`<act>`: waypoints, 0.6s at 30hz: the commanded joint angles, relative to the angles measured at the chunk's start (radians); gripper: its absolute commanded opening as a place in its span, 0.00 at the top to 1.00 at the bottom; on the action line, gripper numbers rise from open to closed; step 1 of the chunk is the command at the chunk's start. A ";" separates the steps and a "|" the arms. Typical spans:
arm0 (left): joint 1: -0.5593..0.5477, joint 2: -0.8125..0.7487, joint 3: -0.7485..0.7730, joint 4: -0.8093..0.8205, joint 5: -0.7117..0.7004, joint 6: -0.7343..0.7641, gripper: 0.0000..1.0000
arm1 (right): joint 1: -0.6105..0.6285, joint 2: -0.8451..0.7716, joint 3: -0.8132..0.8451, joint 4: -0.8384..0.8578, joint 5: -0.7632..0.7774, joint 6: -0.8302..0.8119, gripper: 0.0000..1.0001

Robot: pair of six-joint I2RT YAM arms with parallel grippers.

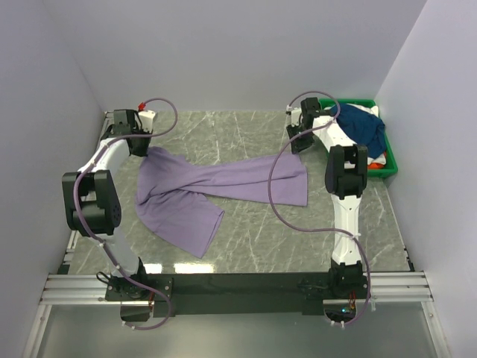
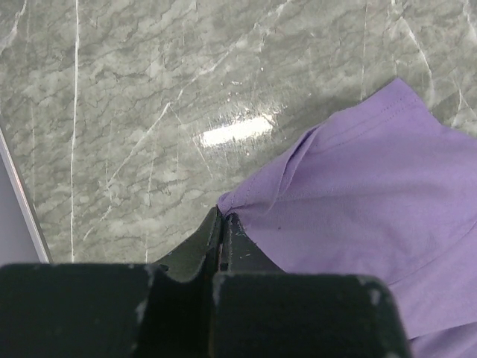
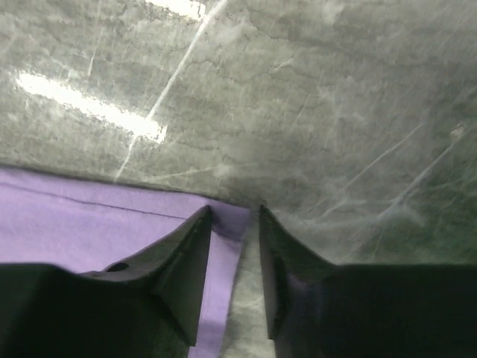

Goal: Fold and stack the t-shirts
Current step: Flatten the tshirt out

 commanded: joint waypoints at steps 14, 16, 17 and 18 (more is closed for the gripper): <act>0.106 -0.038 0.209 -0.085 0.183 -0.076 0.99 | -0.052 -0.238 0.008 -0.081 -0.121 -0.036 1.00; 0.113 -0.055 0.238 -0.094 0.216 -0.079 0.99 | -0.053 -0.291 0.020 -0.112 -0.138 -0.042 1.00; 0.118 -0.076 0.247 -0.099 0.227 -0.078 0.99 | -0.053 -0.310 0.023 -0.120 -0.144 -0.043 1.00; 0.126 -0.088 0.258 -0.117 0.242 -0.079 0.99 | -0.053 -0.349 0.031 -0.129 -0.149 -0.043 1.00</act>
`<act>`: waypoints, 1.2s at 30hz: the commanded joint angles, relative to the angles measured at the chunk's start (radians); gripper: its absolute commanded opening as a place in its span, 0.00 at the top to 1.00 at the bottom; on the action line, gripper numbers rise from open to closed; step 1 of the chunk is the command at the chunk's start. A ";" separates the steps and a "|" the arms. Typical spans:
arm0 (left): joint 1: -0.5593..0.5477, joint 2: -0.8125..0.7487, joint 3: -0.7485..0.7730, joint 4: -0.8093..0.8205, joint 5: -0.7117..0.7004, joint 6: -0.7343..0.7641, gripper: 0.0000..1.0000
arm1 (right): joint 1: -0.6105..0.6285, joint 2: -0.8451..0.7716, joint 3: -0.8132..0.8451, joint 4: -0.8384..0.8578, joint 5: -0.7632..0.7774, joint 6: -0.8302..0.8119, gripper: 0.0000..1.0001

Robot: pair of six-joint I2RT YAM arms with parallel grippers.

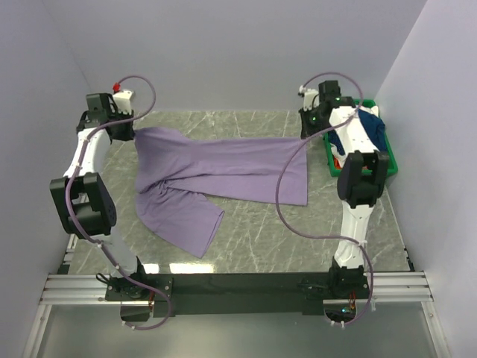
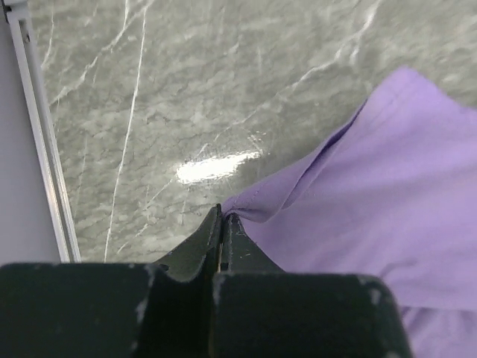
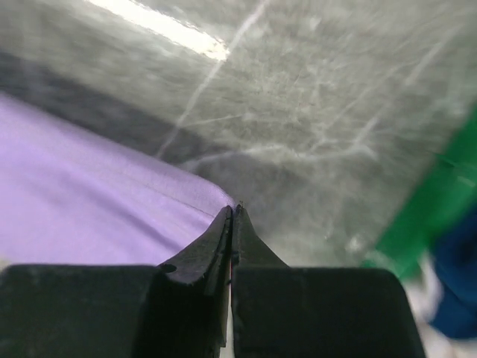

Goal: Fold and stack the t-shirts
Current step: Flatten the tshirt out

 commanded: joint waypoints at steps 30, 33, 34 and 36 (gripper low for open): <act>0.165 -0.585 -0.044 -0.068 0.213 -0.126 0.99 | -0.008 -0.784 -0.292 0.126 0.085 -0.018 1.00; 0.162 -0.410 0.055 0.015 0.227 -0.161 0.99 | 0.001 -0.599 -0.105 0.159 0.117 0.007 1.00; 0.158 -0.358 0.145 0.029 0.224 -0.171 1.00 | 0.004 -0.544 -0.035 0.151 0.125 0.026 1.00; 0.151 -0.203 0.270 0.053 0.204 -0.201 0.99 | 0.012 -0.366 0.234 0.134 0.163 0.048 1.00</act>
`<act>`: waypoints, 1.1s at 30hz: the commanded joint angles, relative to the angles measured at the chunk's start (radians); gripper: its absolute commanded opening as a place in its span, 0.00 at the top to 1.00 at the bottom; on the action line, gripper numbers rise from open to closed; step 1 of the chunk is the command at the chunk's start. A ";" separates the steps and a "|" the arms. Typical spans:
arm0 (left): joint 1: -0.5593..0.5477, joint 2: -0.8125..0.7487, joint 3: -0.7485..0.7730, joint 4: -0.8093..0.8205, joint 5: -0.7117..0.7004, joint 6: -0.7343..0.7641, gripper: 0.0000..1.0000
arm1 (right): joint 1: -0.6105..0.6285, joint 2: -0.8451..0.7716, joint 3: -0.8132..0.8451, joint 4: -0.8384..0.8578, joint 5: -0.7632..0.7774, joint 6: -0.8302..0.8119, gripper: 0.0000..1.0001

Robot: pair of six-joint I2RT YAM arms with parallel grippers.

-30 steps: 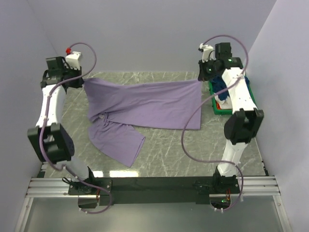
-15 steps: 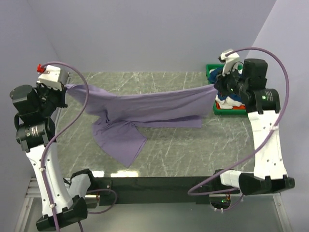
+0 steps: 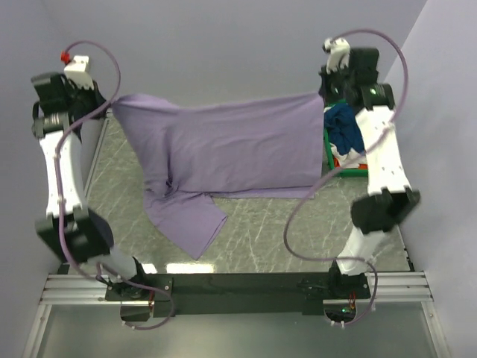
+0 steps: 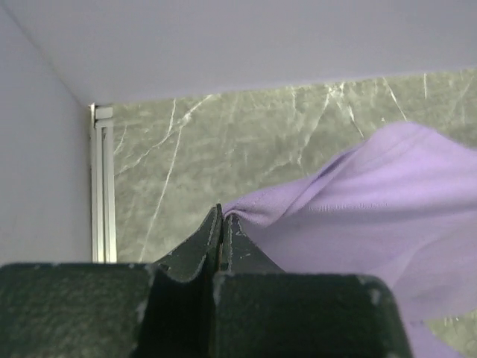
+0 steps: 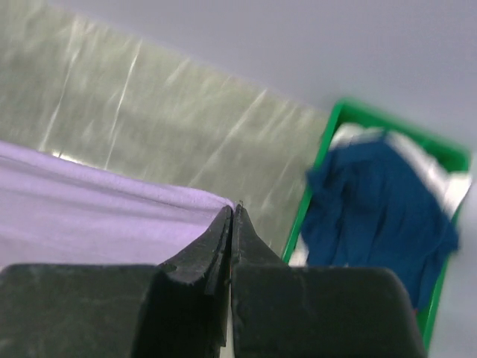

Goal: Fold and stack the t-shirts
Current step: Flatten the tshirt out

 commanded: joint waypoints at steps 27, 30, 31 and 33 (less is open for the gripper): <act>0.094 0.010 -0.277 0.982 0.027 0.126 0.99 | 0.037 -0.018 -0.276 0.980 0.093 0.017 1.00; 0.096 -0.070 -0.535 0.921 0.046 0.248 0.99 | 0.037 -0.060 -0.442 0.885 0.022 -0.033 1.00; 0.097 -0.093 -0.583 0.902 0.055 0.273 0.99 | 0.037 -0.067 -0.506 0.863 -0.010 -0.073 1.00; 0.105 -0.111 -0.695 0.867 0.056 0.341 1.00 | 0.038 -0.083 -0.558 0.793 -0.039 -0.116 1.00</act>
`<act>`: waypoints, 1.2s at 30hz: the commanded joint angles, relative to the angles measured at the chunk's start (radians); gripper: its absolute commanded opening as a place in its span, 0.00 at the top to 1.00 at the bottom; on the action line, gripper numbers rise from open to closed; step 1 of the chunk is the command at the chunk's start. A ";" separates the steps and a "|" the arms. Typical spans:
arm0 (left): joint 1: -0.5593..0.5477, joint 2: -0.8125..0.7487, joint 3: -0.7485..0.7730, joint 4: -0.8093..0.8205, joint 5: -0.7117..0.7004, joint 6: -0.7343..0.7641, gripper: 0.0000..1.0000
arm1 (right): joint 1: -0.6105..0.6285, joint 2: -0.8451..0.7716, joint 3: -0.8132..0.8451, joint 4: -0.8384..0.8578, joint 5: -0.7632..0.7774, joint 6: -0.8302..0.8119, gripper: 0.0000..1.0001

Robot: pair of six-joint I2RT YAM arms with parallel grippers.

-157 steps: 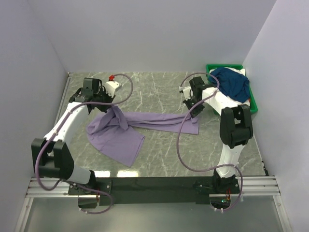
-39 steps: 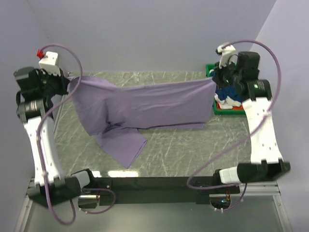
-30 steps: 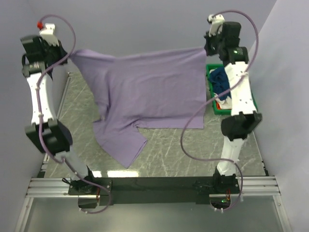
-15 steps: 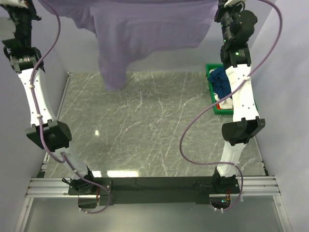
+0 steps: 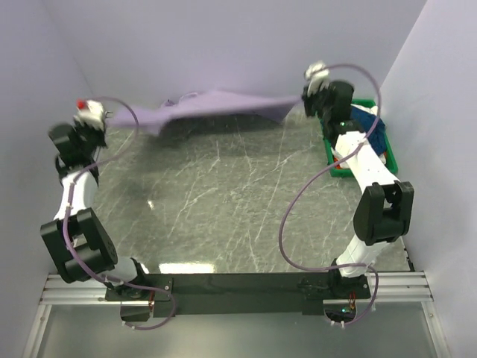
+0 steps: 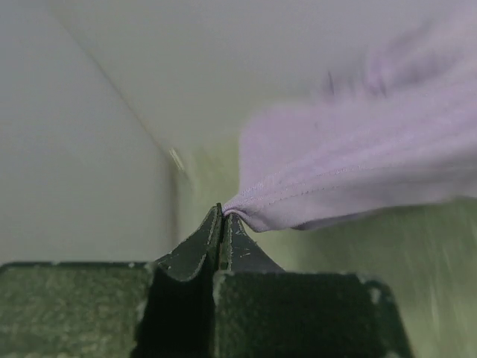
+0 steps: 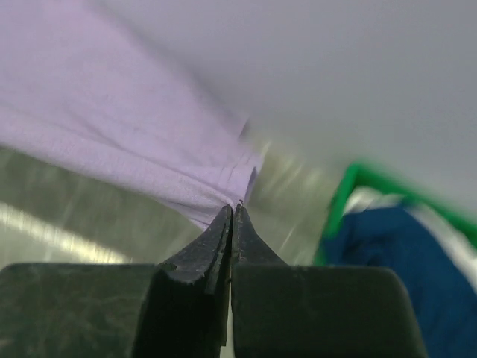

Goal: Fold and stack the t-shirts
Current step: Flatten the tshirt out

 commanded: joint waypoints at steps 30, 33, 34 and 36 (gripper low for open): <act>0.219 -0.404 -0.319 -1.669 -0.094 1.554 0.89 | 0.052 -0.485 -0.693 -0.769 -0.002 -0.720 1.00; 0.219 -0.460 -0.356 -1.681 -0.145 1.594 0.73 | 0.066 -0.531 -0.722 -0.802 0.020 -0.735 0.52; 0.219 -0.456 -0.350 -1.678 -0.143 1.593 0.68 | 0.064 -0.536 -0.698 -0.810 0.018 -0.729 0.45; 0.217 -0.425 -0.295 -1.666 -0.097 1.567 0.58 | 0.059 -0.525 -0.652 -0.836 0.000 -0.688 0.38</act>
